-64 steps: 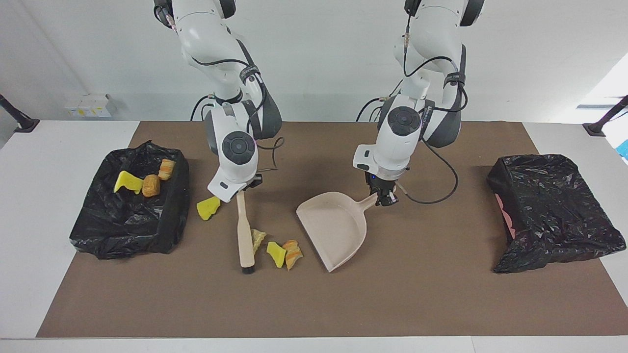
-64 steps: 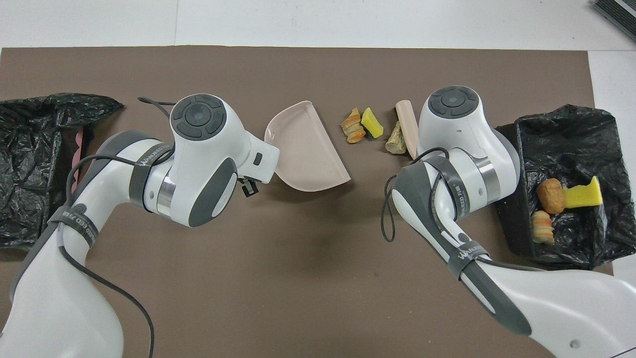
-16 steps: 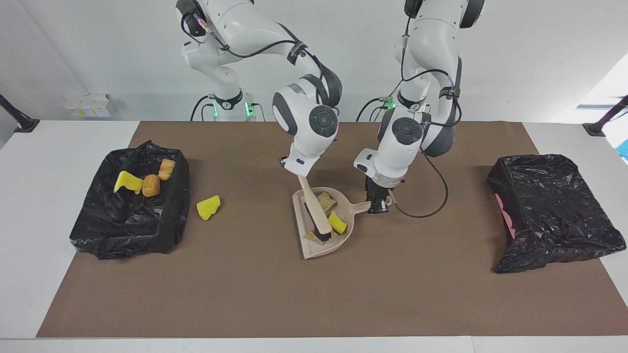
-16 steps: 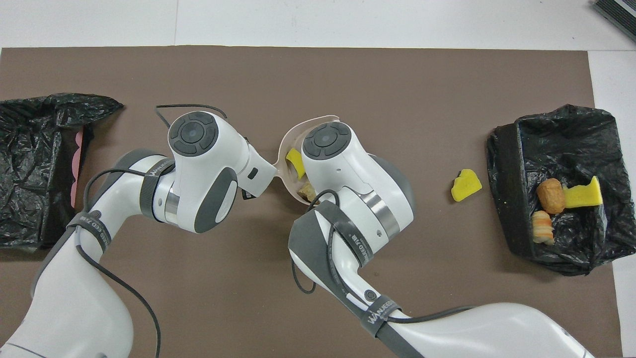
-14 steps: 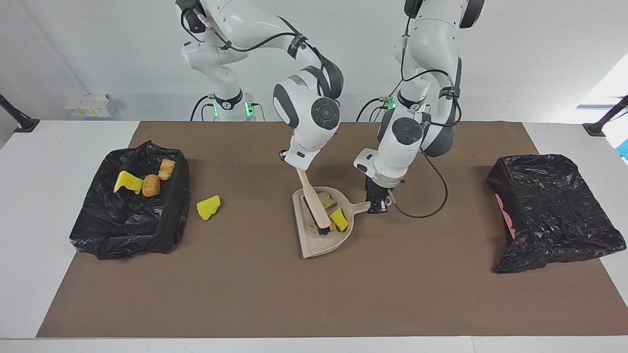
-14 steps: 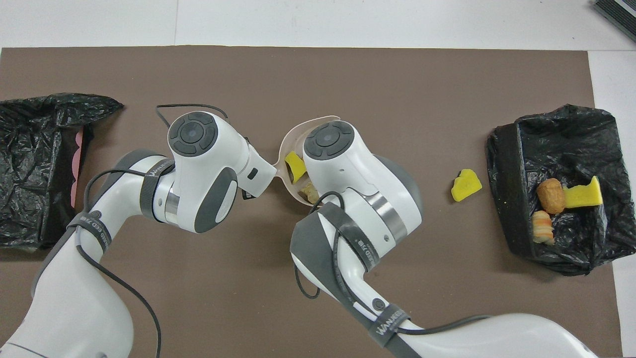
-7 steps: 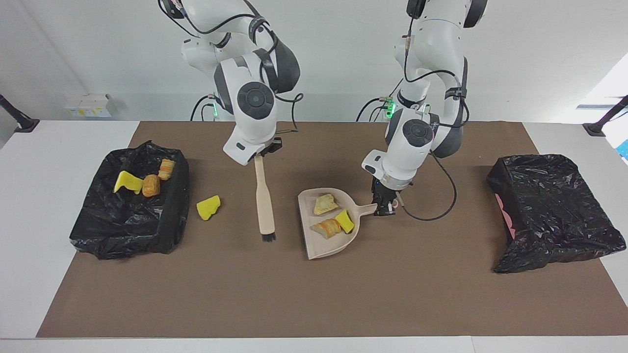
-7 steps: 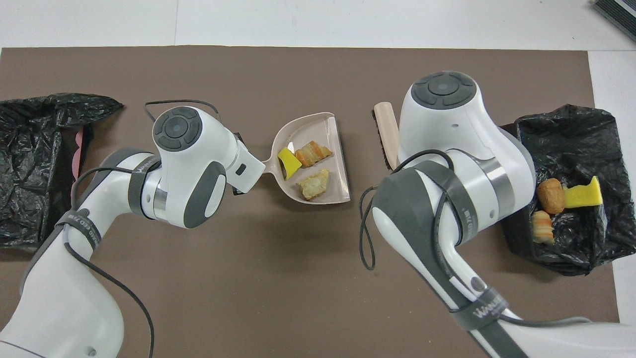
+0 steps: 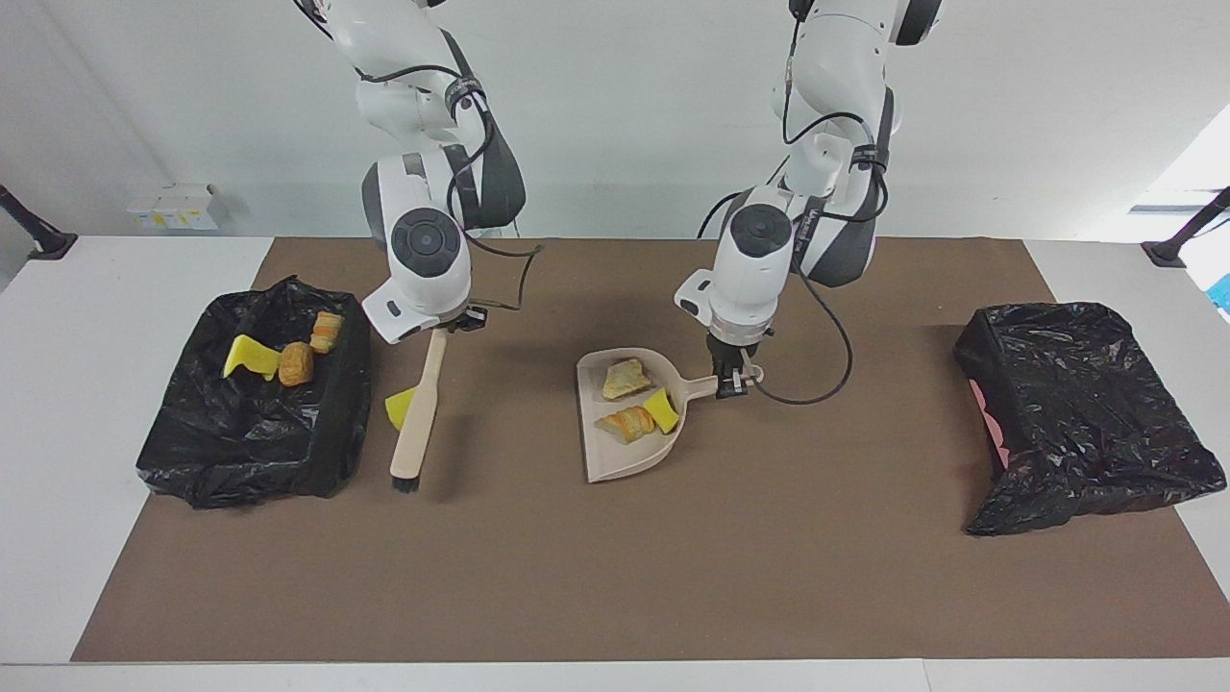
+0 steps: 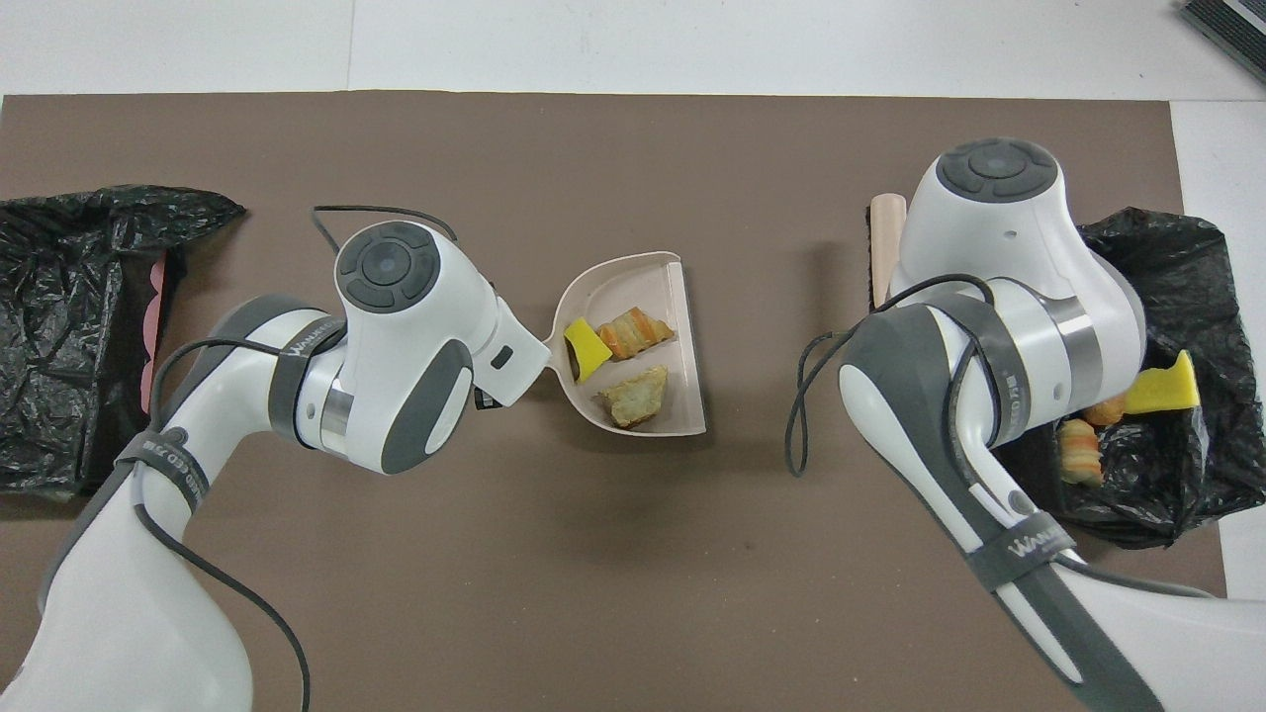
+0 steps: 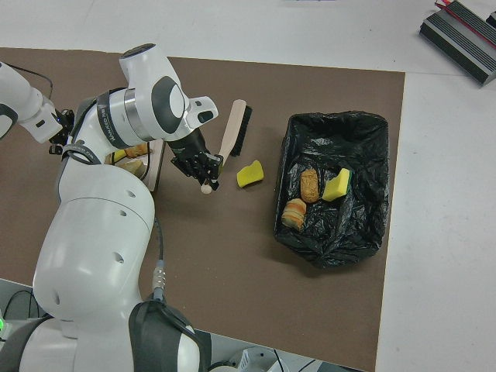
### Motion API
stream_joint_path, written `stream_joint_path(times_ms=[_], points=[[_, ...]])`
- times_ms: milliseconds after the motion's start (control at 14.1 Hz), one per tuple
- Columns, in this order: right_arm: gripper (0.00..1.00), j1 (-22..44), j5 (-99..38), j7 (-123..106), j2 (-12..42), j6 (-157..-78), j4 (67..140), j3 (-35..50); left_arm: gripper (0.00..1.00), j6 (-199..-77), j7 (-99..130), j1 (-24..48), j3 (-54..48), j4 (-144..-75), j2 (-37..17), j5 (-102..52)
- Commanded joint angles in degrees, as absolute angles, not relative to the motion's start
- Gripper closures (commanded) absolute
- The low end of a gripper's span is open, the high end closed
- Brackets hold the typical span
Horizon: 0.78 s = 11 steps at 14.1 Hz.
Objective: Sweep and dump trash in bin
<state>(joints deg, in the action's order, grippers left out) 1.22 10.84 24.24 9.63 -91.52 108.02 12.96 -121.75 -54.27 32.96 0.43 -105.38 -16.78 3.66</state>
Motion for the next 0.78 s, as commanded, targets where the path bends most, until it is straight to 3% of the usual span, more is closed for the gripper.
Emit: stream_joint_path(times_ms=[0,356,711], points=[[1.00,0.18,13.88,26.19,2.38,-94.22,117.67,13.71,1.00,-121.20,-50.65,34.97,1.14,-108.01,-13.98,5.54],[1.00,-3.68,15.91,23.75,-3.76,-99.55,128.82,13.80,1.00,-121.03,-47.37,36.91,0.88,-108.63,-13.89,5.80],[1.00,-3.87,16.17,22.85,-3.69,-101.16,131.39,13.89,1.00,-120.50,-43.95,37.97,0.88,-108.63,-14.32,5.80]])
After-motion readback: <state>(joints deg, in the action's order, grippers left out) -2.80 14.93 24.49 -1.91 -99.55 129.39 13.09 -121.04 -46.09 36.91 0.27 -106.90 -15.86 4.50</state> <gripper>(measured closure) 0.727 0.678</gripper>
